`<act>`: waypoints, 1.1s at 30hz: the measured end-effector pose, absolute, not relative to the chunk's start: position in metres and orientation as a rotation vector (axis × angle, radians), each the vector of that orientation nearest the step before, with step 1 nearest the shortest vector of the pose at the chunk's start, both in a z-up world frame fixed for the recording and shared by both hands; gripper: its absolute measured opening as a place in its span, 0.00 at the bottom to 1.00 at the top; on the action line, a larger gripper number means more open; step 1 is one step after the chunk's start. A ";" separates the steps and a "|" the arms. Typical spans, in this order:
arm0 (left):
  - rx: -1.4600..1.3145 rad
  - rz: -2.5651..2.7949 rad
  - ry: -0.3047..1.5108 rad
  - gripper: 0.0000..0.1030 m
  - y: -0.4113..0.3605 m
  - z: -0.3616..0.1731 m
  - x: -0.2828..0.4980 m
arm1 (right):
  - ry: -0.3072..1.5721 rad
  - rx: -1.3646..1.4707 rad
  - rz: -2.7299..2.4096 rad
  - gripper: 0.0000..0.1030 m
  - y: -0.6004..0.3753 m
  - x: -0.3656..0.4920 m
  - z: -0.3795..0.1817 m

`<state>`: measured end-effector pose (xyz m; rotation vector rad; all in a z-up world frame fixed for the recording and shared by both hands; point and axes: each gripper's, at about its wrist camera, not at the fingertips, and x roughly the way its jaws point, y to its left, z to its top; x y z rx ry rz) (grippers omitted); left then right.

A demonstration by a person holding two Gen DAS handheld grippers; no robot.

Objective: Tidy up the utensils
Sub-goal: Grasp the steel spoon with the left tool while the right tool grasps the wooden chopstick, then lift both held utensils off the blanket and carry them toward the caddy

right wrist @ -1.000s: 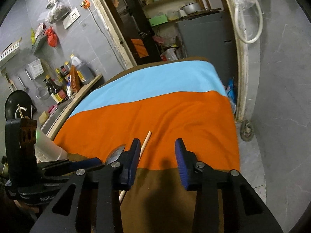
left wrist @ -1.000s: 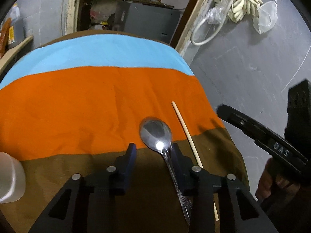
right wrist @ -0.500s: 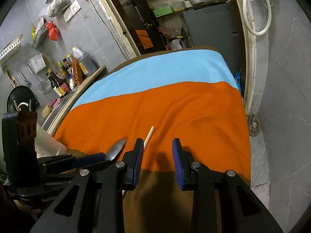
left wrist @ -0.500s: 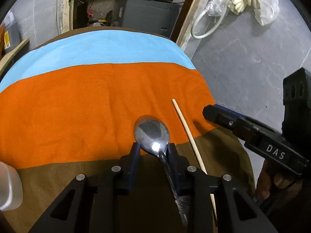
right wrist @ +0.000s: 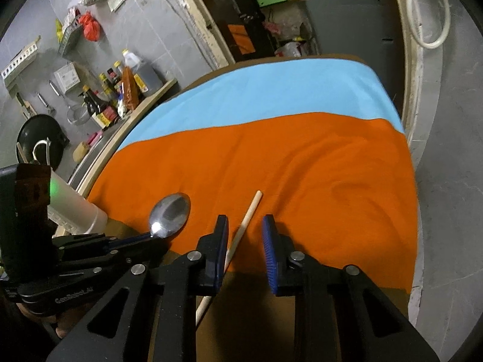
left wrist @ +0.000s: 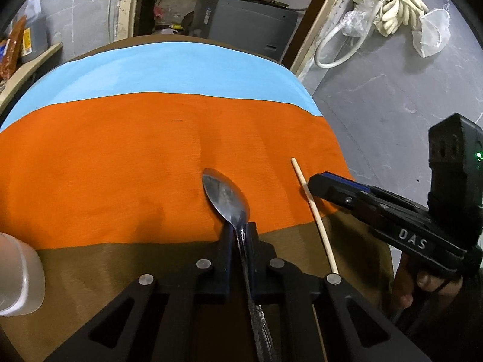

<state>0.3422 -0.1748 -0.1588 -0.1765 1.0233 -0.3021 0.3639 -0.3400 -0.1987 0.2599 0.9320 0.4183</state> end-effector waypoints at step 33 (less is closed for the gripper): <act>-0.261 -0.323 0.943 0.03 -0.132 -0.113 0.308 | 0.968 0.393 0.314 0.04 -0.316 0.309 -0.161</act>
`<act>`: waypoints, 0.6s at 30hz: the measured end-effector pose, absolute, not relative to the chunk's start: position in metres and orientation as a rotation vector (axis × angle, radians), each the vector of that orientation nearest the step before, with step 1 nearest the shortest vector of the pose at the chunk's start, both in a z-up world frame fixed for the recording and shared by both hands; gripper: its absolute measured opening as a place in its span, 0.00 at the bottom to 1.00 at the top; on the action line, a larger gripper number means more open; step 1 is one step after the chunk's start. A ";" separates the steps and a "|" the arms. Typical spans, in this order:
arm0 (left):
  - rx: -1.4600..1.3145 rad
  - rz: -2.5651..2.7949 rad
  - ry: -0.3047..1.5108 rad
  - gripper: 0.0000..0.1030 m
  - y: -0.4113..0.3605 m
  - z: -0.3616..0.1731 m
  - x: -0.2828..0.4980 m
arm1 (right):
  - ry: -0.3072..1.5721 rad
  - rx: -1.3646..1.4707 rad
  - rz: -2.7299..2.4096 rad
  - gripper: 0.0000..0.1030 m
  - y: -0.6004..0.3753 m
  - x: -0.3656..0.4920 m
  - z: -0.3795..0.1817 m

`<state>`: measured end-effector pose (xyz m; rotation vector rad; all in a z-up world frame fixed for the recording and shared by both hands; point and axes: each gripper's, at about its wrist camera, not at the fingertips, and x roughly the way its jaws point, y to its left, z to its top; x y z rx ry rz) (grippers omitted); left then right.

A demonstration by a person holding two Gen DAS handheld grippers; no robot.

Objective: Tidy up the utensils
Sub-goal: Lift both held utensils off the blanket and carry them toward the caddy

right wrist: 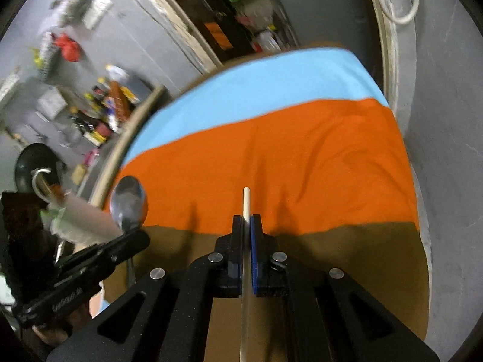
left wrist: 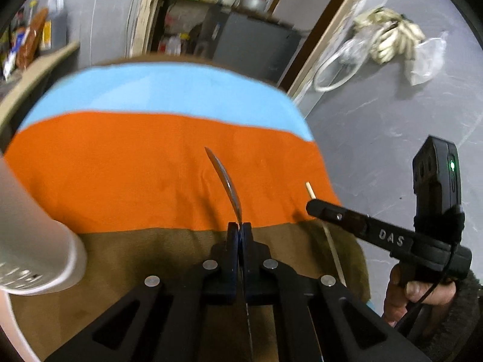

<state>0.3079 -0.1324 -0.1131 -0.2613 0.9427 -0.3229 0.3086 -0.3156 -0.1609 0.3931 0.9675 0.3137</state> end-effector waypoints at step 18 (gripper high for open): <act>-0.205 -0.393 0.691 0.03 -0.072 -0.021 0.243 | 0.522 0.343 0.354 0.04 -0.267 0.242 -0.040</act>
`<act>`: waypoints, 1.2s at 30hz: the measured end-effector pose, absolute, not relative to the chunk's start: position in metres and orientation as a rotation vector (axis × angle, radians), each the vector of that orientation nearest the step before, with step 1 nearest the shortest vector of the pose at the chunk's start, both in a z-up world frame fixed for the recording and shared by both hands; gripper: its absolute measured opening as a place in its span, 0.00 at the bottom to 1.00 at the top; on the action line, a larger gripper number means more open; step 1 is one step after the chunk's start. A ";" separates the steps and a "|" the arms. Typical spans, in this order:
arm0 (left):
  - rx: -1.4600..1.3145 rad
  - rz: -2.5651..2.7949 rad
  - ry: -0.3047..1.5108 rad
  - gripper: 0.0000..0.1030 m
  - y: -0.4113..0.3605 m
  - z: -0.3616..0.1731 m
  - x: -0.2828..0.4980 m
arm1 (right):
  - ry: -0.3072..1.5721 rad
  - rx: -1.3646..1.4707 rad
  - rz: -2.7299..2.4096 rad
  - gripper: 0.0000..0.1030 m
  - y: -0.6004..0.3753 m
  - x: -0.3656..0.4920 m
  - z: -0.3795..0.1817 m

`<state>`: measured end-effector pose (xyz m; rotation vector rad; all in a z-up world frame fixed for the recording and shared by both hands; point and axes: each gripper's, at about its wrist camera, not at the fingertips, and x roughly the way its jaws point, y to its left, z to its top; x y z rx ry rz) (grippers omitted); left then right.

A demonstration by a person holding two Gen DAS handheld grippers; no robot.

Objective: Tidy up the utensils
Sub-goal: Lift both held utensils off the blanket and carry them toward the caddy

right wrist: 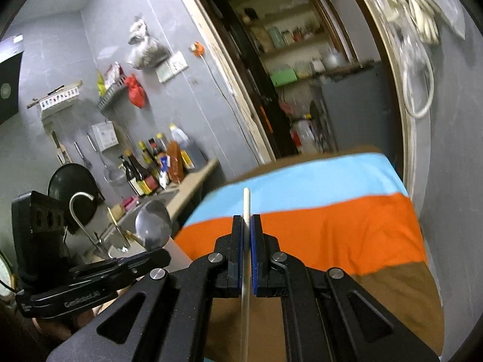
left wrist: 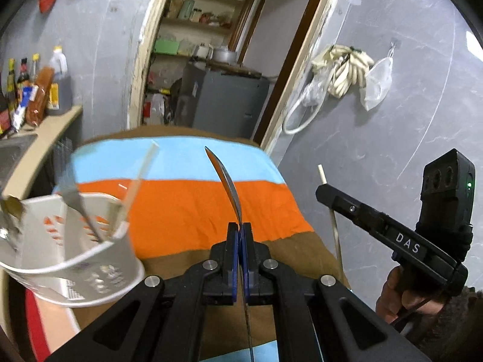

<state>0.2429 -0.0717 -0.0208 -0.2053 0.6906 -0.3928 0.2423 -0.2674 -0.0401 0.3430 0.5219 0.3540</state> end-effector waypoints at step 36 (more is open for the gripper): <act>-0.391 -0.152 0.416 0.03 0.152 0.012 0.263 | 0.087 0.362 0.338 0.04 -0.070 0.276 0.032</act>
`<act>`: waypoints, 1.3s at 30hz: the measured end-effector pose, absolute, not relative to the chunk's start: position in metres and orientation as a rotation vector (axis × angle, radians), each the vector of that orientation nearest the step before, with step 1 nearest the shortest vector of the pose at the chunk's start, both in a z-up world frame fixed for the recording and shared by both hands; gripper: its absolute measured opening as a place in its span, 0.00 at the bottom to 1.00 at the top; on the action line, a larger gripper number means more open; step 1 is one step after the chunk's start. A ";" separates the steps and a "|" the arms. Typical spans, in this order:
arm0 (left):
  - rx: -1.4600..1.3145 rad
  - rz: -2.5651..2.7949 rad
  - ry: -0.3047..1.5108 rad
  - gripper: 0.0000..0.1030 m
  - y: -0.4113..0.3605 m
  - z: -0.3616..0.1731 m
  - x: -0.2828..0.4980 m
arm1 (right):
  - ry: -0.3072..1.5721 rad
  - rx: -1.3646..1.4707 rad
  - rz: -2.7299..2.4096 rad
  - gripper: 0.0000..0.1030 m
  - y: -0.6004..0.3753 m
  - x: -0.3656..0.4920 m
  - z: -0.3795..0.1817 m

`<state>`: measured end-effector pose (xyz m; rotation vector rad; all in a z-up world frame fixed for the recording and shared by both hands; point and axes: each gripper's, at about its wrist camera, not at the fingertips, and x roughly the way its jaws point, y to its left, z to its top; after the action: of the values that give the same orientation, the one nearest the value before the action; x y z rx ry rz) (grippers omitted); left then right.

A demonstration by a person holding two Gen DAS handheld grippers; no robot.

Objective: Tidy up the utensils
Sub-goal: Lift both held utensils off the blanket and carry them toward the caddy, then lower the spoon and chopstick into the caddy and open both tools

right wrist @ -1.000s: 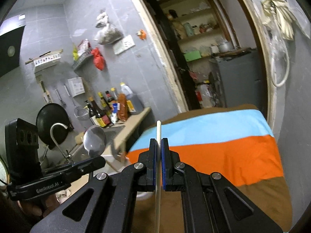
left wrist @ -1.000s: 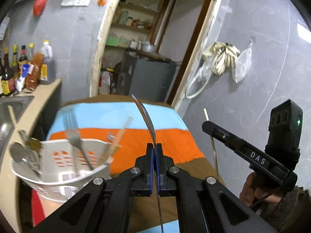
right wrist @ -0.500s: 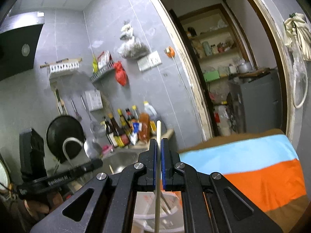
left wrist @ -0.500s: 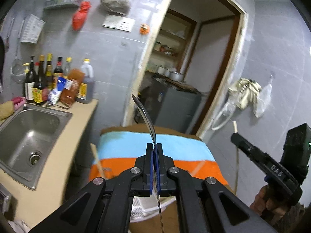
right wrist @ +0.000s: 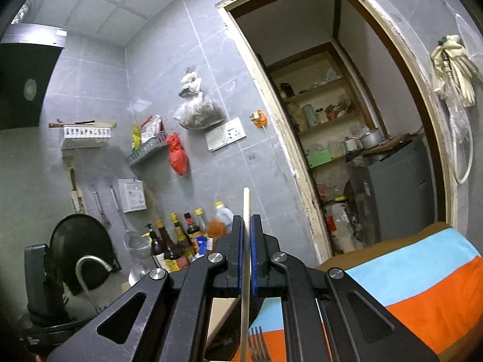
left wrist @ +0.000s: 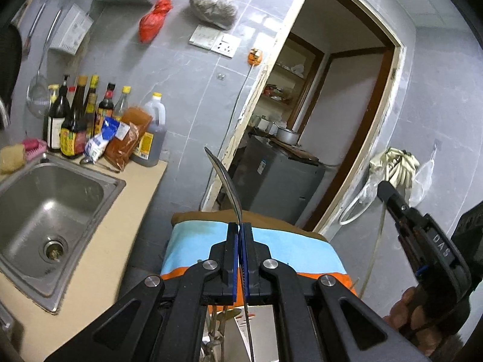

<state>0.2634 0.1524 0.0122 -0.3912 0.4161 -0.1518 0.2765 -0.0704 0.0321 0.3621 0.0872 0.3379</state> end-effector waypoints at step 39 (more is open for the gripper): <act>-0.248 -0.135 0.438 0.03 0.125 -0.027 0.263 | 0.194 0.314 0.303 0.04 -0.068 0.291 -0.022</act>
<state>0.2633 0.1253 -0.0265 -0.2484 0.4376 -0.1346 0.2911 -0.0682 -0.0218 0.3143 0.1941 0.3026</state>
